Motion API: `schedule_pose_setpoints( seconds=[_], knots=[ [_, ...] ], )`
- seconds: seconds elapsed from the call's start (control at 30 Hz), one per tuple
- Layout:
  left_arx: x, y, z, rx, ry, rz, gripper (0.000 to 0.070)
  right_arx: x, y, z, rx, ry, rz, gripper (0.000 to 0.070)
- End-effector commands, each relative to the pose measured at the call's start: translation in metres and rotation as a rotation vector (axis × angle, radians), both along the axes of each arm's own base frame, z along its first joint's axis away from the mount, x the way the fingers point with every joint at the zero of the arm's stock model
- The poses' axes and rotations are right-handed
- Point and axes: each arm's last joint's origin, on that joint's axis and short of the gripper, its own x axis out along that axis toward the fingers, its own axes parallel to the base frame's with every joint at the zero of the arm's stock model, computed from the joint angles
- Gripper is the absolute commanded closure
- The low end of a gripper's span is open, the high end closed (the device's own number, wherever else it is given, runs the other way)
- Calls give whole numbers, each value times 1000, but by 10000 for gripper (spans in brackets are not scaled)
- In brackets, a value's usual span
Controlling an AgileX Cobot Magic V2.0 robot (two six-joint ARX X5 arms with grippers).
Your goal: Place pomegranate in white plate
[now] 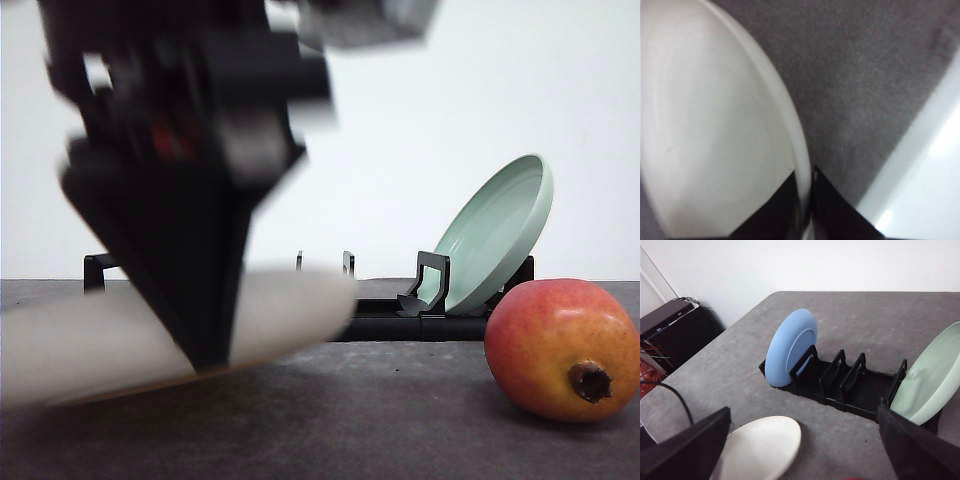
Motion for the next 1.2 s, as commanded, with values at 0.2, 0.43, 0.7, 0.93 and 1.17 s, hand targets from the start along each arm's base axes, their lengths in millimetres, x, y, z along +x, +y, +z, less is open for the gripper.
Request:
schedule_pose_setpoints(
  seconds=[0.2, 0.43, 0.7, 0.93, 1.17],
  knots=[
    [2, -26, -39, 42, -1, 6, 698, -1, 0, 5, 7, -14, 0, 103],
    [3, -33, -49, 38, -1, 11, 431, -1, 0, 5, 6, -11, 1, 103],
    [3, -28, -30, -23, -7, 57, 103, -1, 2, 4, 6, -3, 26, 103],
    [-2, -5, 18, -176, -22, 130, 101, 13, 15, -6, -4, 115, 129, 103],
    [-15, 44, 88, -488, -39, 217, 108, 46, 28, -29, -76, 357, 89, 102]
  ],
)
